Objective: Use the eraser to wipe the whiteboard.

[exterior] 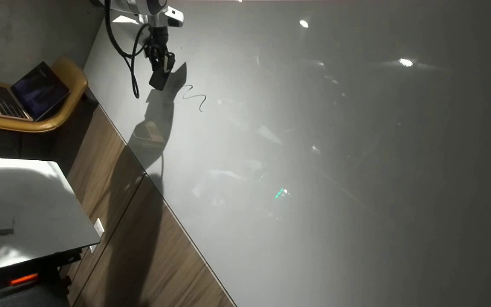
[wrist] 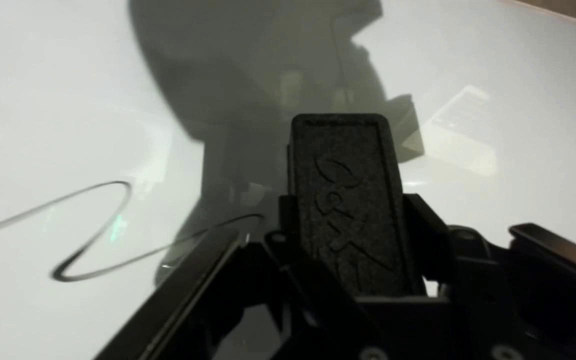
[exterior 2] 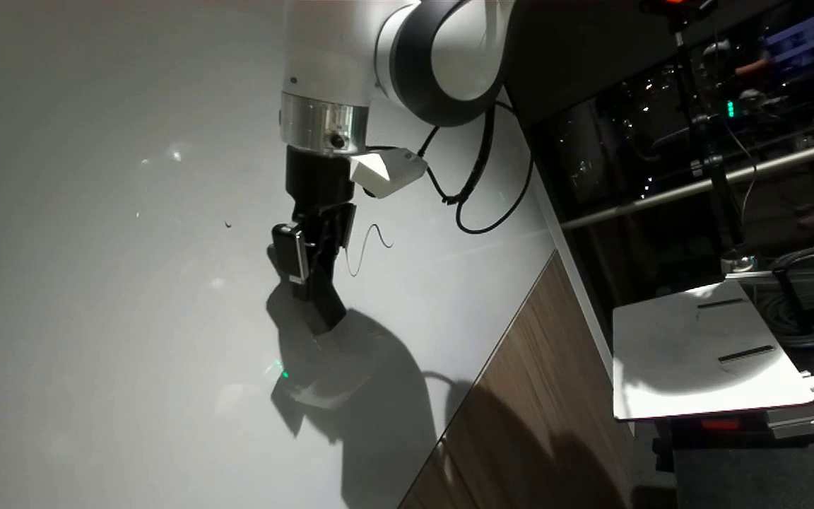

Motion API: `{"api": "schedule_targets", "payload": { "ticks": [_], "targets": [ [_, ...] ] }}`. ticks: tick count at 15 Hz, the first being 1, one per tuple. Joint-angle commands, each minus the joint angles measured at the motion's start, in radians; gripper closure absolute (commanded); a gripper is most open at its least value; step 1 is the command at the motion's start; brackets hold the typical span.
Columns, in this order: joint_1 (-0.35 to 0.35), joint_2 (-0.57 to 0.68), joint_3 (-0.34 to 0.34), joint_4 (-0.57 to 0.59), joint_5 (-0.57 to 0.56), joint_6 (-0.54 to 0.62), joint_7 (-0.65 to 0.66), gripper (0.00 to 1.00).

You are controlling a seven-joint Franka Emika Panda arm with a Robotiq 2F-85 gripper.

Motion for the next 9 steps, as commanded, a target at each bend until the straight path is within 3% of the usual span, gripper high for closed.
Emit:
{"api": "schedule_targets", "payload": {
  "ticks": [1,4,9],
  "targets": [
    [0.053,0.07,0.023,0.092,-0.083,-0.044,0.053,0.71],
    [0.067,0.112,0.009,0.132,-0.121,-0.052,0.025,0.71],
    [0.033,0.134,-0.034,0.18,-0.144,-0.05,-0.026,0.71]
  ]
}}
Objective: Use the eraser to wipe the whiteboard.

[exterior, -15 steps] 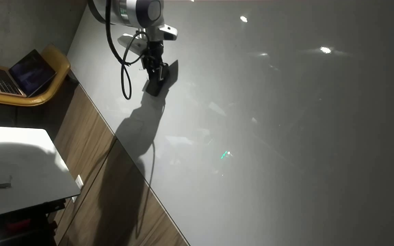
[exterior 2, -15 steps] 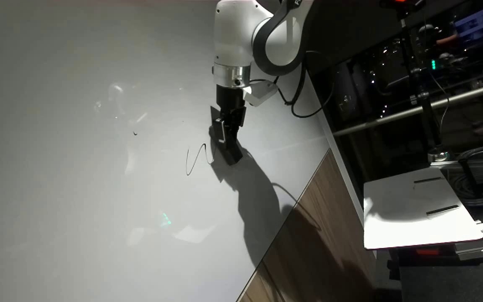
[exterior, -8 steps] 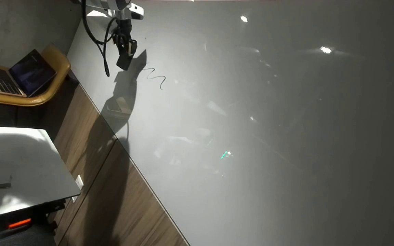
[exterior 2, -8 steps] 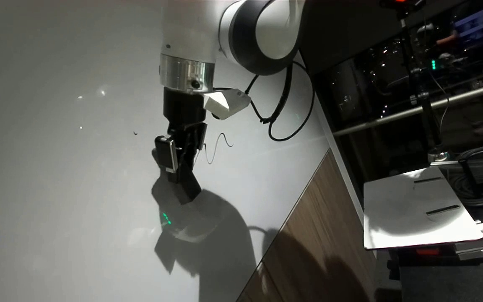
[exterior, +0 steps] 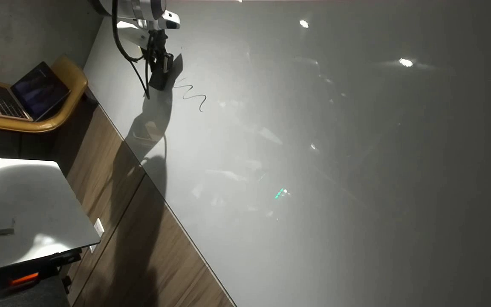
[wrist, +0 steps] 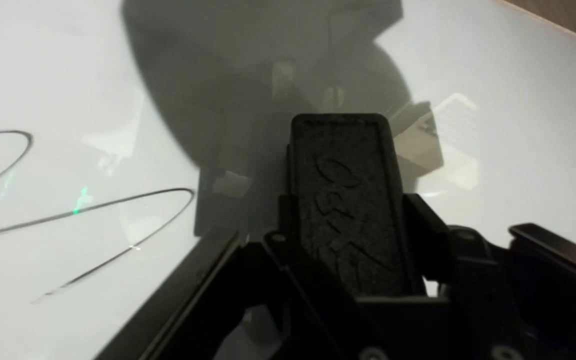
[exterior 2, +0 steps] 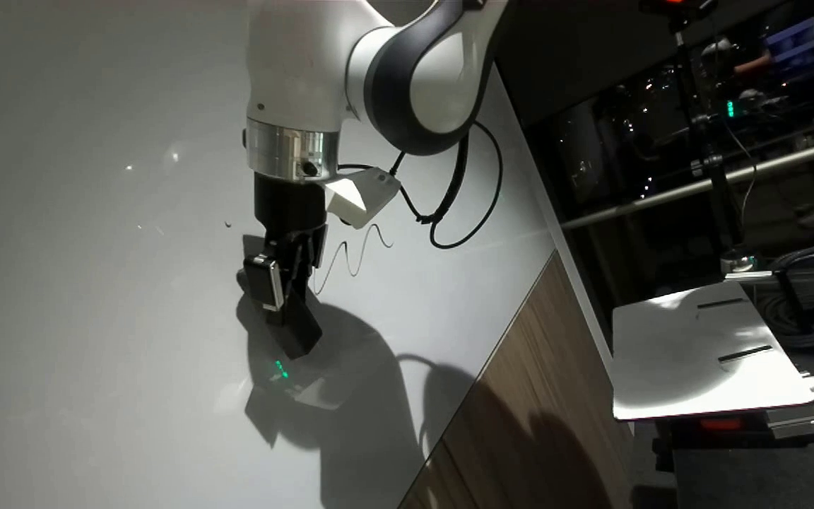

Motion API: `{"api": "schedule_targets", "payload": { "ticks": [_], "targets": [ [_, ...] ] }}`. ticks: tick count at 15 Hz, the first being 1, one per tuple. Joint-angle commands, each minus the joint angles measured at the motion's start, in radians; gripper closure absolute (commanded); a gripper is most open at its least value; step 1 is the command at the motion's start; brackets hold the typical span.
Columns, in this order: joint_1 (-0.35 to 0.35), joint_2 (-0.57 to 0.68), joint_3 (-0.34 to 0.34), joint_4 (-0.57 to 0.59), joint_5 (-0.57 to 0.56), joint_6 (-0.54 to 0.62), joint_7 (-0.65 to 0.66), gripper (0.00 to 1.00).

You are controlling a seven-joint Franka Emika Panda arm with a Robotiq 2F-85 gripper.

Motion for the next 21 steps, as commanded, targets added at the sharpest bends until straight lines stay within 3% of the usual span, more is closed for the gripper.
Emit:
{"api": "schedule_targets", "payload": {
  "ticks": [1,5,8,14,18,21],
  "targets": [
    [-0.024,0.012,-0.032,0.048,-0.027,-0.014,-0.039,0.71],
    [-0.087,-0.057,-0.058,-0.028,0.001,0.013,-0.096,0.71],
    [-0.127,-0.119,-0.091,-0.105,-0.026,0.018,-0.064,0.71],
    [-0.227,-0.212,-0.192,-0.204,-0.028,0.035,-0.084,0.71],
    [-0.286,-0.224,-0.269,-0.209,0.033,0.061,-0.229,0.71],
    [-0.276,-0.269,-0.282,-0.262,0.131,0.052,-0.311,0.71]
  ]
}}
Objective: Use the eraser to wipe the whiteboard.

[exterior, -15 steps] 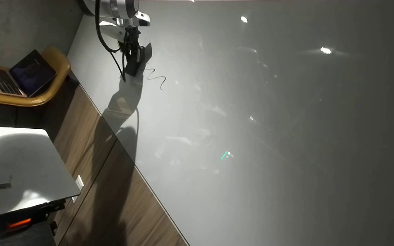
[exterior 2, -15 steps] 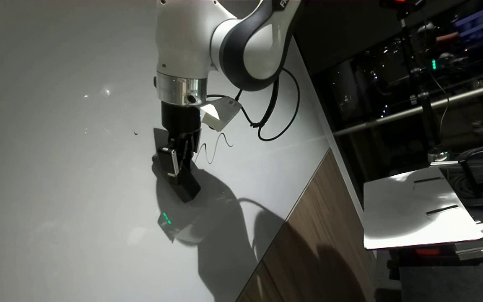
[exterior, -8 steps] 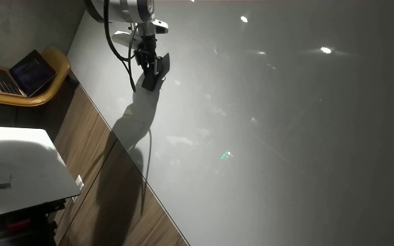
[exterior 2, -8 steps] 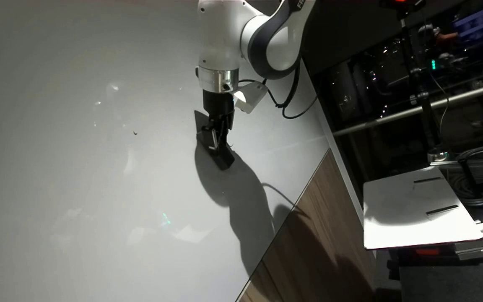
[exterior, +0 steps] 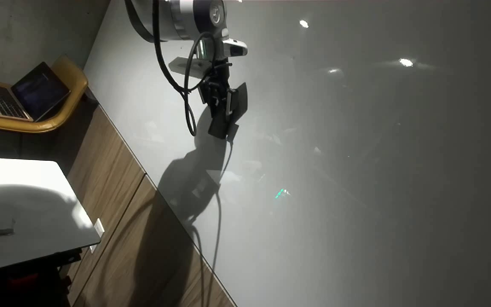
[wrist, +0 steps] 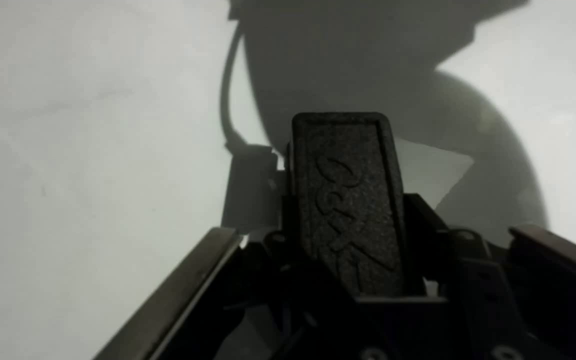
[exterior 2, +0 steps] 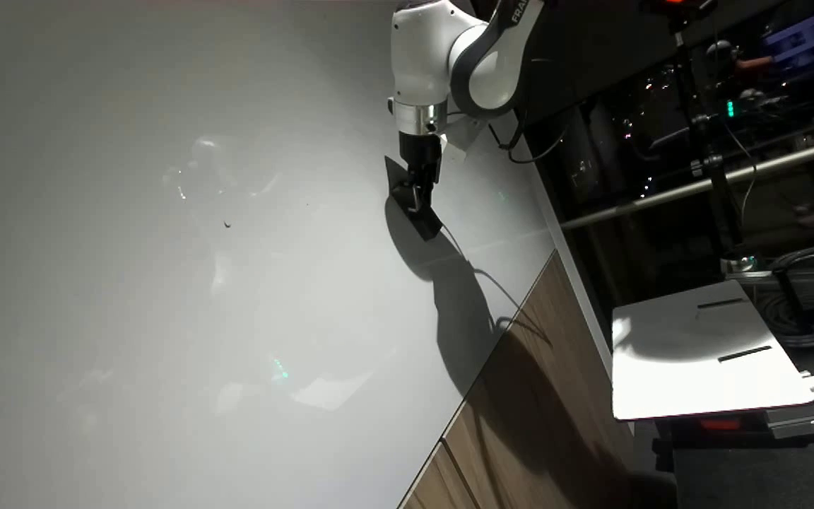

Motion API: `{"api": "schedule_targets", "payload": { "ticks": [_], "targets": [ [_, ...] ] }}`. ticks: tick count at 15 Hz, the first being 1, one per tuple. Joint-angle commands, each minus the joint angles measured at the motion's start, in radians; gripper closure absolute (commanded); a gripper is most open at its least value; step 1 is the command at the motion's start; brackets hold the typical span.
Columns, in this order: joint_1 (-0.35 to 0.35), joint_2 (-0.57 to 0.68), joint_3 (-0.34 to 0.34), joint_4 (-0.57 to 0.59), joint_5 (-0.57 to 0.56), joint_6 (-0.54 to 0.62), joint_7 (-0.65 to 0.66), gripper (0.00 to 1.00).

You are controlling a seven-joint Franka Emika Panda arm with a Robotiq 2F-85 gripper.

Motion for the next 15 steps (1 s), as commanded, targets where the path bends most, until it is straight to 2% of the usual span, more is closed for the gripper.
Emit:
{"api": "schedule_targets", "payload": {
  "ticks": [1,2,5,9,13,15],
  "targets": [
    [0.003,-0.047,-0.017,-0.033,0.127,0.01,-0.108,0.71],
    [0.02,-0.1,-0.002,-0.099,0.179,-0.021,-0.131,0.71],
    [0.058,-0.145,0.039,-0.212,0.266,-0.083,-0.165,0.71],
    [0.067,-0.172,0.077,-0.339,0.259,-0.207,-0.155,0.71],
    [0.071,-0.142,0.088,-0.407,0.261,-0.376,-0.148,0.71],
    [0.094,-0.129,0.089,-0.456,0.303,-0.386,-0.168,0.71]
  ]
}}
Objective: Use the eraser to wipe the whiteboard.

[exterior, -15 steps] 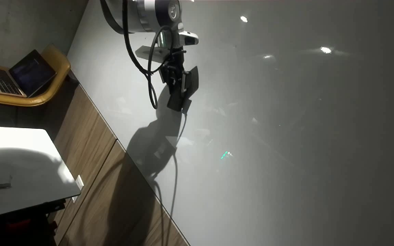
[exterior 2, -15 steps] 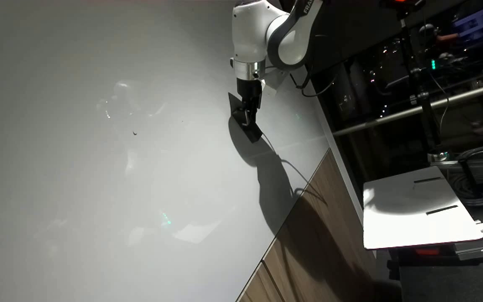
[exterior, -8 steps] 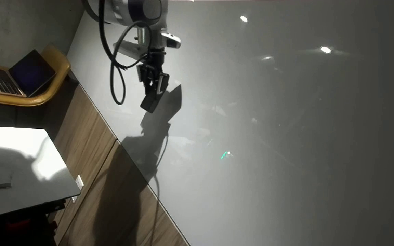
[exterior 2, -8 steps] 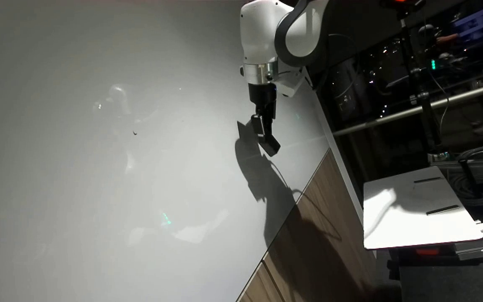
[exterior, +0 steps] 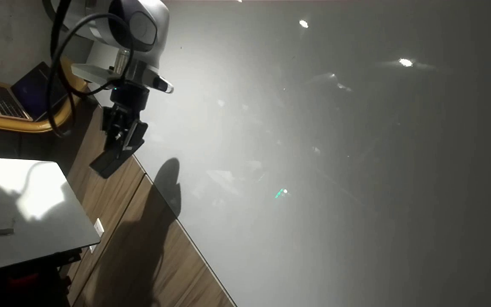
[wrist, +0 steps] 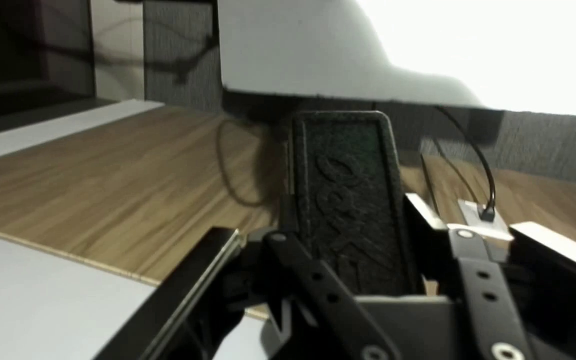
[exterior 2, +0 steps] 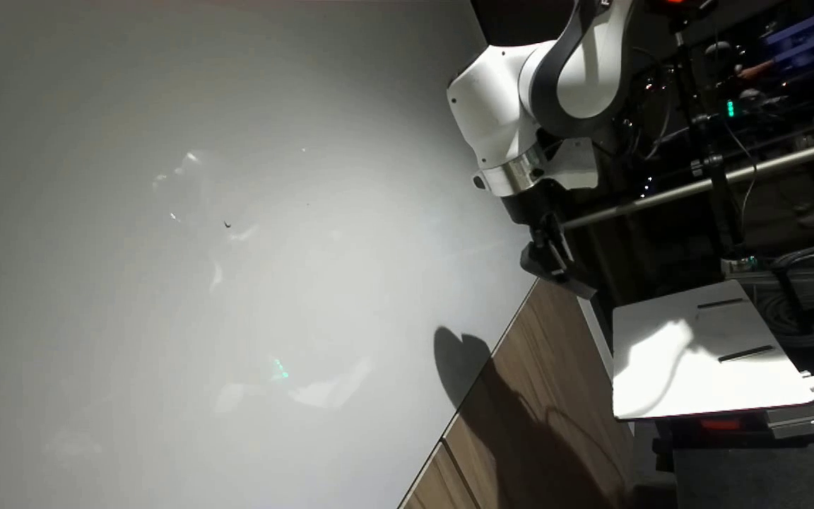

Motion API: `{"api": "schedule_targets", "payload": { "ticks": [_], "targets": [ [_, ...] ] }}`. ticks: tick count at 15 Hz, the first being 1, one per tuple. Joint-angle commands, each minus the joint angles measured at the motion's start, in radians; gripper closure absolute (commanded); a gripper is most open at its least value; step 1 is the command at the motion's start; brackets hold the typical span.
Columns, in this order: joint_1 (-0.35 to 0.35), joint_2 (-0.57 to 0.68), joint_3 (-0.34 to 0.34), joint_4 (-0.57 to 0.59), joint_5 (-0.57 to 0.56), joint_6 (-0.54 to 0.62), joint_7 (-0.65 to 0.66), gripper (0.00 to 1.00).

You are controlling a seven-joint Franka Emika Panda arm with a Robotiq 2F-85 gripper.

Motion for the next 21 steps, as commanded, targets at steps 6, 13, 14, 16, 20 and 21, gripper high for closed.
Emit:
{"api": "schedule_targets", "payload": {
  "ticks": [6,13,14,16,20,21],
  "targets": [
    [0.076,0.059,0.025,-0.146,0.198,-0.025,-0.068,0.71],
    [0.082,0.112,0.02,-0.135,0.269,-0.016,-0.087,0.71],
    [0.081,0.118,0.02,-0.133,0.269,-0.015,-0.087,0.71],
    [0.081,0.129,0.02,-0.127,0.27,-0.013,-0.085,0.71],
    [0.082,0.144,0.022,-0.112,0.253,0.004,-0.091,0.21],
    [0.082,0.147,0.021,-0.106,0.251,0.006,-0.093,0.2]
  ]
}}
